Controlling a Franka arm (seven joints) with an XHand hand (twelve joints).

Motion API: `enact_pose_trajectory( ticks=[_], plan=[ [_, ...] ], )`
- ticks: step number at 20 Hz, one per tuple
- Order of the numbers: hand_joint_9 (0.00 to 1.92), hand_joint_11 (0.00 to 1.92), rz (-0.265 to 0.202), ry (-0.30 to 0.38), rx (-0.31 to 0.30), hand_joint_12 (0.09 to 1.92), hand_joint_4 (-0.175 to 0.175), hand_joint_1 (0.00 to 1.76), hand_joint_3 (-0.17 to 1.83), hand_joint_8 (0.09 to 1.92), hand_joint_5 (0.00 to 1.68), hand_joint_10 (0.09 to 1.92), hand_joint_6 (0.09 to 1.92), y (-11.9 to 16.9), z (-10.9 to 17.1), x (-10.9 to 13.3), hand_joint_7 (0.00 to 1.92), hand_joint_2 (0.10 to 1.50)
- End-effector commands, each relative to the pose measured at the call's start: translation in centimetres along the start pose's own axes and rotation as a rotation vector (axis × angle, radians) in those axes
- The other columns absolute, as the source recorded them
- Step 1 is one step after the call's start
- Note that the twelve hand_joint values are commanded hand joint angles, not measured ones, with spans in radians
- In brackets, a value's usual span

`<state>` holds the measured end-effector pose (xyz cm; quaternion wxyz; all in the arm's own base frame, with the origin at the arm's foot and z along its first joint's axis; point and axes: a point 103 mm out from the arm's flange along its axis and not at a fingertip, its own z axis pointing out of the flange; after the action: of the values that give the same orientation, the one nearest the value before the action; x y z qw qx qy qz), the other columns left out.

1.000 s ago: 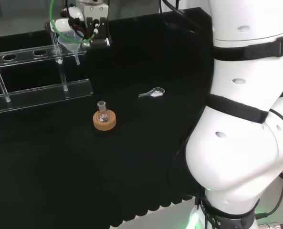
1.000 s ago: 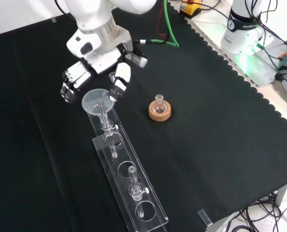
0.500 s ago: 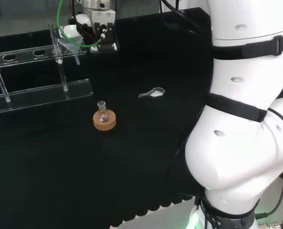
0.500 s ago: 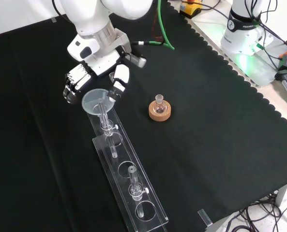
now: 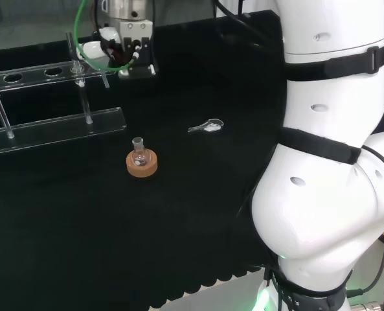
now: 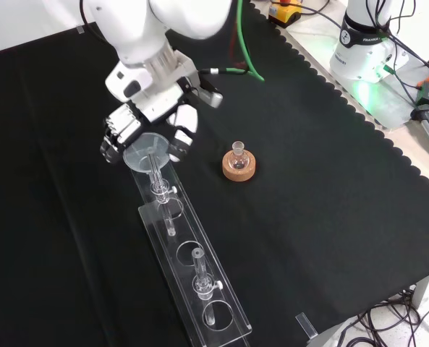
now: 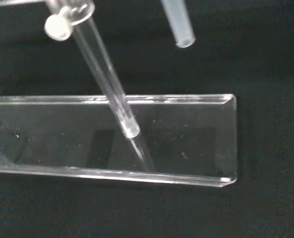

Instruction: Pick up the funnel from the transparent funnel stand.

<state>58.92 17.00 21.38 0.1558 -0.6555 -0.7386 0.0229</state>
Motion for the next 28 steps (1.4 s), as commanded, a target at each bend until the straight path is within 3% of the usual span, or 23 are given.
enact_pose_trajectory(
  ticks=[1,5,6,10,12,14,15,16,18,21,22,23,24,25,28],
  plan=[
    [0.0,0.0,0.0,-0.072,0.027,1.39,-0.035,0.05,0.31,0.43,0.14,0.72,0.09,0.0,1.5,1.1,0.0,0.81],
    [0.0,0.0,0.011,-0.024,0.044,1.4,-0.035,0.05,0.3,0.42,0.14,0.71,0.09,0.3,2.4,2.5,0.0,0.8],
    [0.0,0.0,-0.006,-0.03,0.04,1.4,-0.035,0.05,0.3,0.42,0.13,0.71,0.09,0.2,2.5,2.6,0.0,0.8],
    [0.02,0.02,0.007,0.012,0.027,1.46,-0.036,0.06,0.3,0.44,0.13,0.77,0.09,0.6,2.0,0.2,0.0,0.8],
    [0.18,0.24,0.001,0.021,-0.013,1.48,-0.047,0.07,0.3,0.6,0.18,0.9,0.09,0.7,2.2,0.0,0.02,0.8],
    [0.5,0.63,-0.022,0.006,-0.061,1.35,-0.086,0.1,0.31,0.82,0.32,0.9,0.09,0.5,1.9,0.3,0.2,0.81],
    [0.7,0.85,-0.042,-0.011,-0.106,1.25,-0.122,0.14,0.33,0.9,0.43,0.87,0.09,0.3,1.6,-0.2,0.33,0.82],
    [0.95,1.11,-0.059,-0.022,-0.146,1.13,-0.147,0.22,0.34,1.0,0.51,0.83,0.27,0.1,1.0,-0.7,0.51,0.83],
    [1.3,1.49,-0.086,-0.05,-0.191,0.96,-0.169,0.34,0.37,1.22,0.55,0.88,0.87,0.0,0.5,-0.4,0.78,0.85],
    [1.52,1.76,-0.104,-0.092,-0.272,1.04,-0.175,0.44,0.41,1.58,0.58,1.16,1.54,-1.1,-0.1,-1.7,1.01,0.86],
    [1.55,1.79,-0.091,-0.1,-0.287,1.09,-0.175,0.45,0.41,1.65,0.59,1.24,1.64,-1.3,-0.3,-1.3,1.04,0.87],
    [1.56,1.81,-0.152,-0.153,-0.313,1.13,-0.175,0.46,0.42,1.71,0.6,1.29,1.7,-1.6,-0.6,-0.4,1.06,0.87],
    [1.56,1.82,-0.164,-0.161,-0.342,1.15,-0.175,0.46,0.43,1.74,0.61,1.32,1.74,-2.1,-1.0,0.6,1.07,0.88],
    [1.57,1.83,-0.109,-0.159,-0.371,1.17,-0.175,0.46,0.43,1.76,0.61,1.35,1.77,-2.1,-1.5,0.2,1.08,0.89],
    [1.58,1.84,-0.089,-0.145,-0.388,1.19,-0.175,0.47,0.45,1.8,0.62,1.38,1.83,-2.7,-2.6,-2.1,1.09,0.94]
  ],
)
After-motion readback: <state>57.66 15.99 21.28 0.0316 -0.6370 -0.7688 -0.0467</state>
